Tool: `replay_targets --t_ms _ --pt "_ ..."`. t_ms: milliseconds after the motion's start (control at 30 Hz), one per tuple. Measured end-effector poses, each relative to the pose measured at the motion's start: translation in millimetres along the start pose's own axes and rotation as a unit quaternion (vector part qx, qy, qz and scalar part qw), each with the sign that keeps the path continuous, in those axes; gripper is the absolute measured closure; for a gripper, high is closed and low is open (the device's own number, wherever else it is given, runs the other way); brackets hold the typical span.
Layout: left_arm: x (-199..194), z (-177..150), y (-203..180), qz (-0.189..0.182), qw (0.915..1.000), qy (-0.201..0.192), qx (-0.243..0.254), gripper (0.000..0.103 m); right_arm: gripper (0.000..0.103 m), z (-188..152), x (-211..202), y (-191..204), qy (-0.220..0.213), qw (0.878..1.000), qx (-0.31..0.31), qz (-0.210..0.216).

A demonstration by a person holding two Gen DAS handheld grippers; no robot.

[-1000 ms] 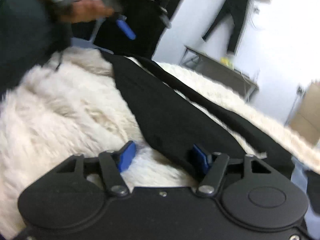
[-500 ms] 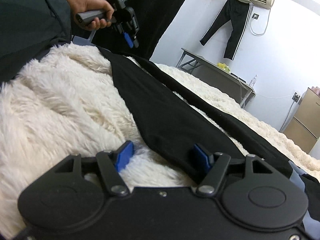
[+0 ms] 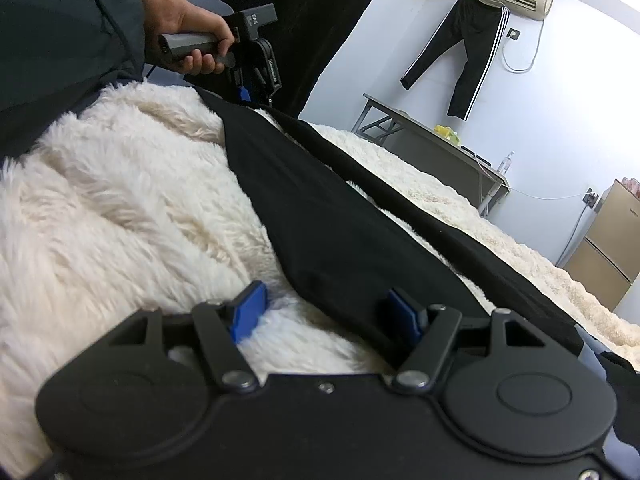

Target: Fold clothes

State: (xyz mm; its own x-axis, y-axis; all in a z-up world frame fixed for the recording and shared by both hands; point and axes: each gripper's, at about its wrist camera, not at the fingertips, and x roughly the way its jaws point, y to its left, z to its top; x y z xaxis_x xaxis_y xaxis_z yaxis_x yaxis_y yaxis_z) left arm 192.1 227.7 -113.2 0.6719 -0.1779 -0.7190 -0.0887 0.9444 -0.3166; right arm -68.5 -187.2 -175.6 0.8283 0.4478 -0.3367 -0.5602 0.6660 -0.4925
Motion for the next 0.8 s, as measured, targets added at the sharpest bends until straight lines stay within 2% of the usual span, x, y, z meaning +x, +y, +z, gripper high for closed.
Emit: replay_targets --t_ms 67,133,167,200,233,333,500,800 --pt "4 0 2 -0.008 0.9999 0.005 -0.005 0.063 0.037 0 0 0 0.001 1.0 -0.001 0.0" --pt "6 0 1 -0.019 0.9998 0.007 -0.003 0.077 0.037 -1 0 -1 0.001 1.0 -0.001 0.0" --pt "6 0 -1 -0.02 0.9998 0.004 0.006 0.08 0.037 -1 0 0 0.001 1.0 -0.002 0.0" --pt "5 0 -5 -0.016 0.9997 -0.001 0.019 0.094 0.037 -1 0 0 0.001 1.0 -0.003 0.0" --pt "3 0 -9 -0.011 0.9994 -0.008 0.032 0.098 0.037 -1 0 0 0.001 1.0 -0.004 -0.001" --pt "-6 0 -16 -0.001 0.9978 -0.035 0.056 0.101 0.037 -1 0 -1 0.001 1.0 -0.005 -0.001" --pt "-16 3 -13 0.016 0.9965 -0.064 0.052 0.102 0.037 -2 0 -1 0.001 1.0 -0.006 -0.002" --pt "-18 8 -13 0.037 0.9951 -0.077 0.048 0.102 0.037 -2 -1 -2 -0.001 1.0 -0.008 -0.002"
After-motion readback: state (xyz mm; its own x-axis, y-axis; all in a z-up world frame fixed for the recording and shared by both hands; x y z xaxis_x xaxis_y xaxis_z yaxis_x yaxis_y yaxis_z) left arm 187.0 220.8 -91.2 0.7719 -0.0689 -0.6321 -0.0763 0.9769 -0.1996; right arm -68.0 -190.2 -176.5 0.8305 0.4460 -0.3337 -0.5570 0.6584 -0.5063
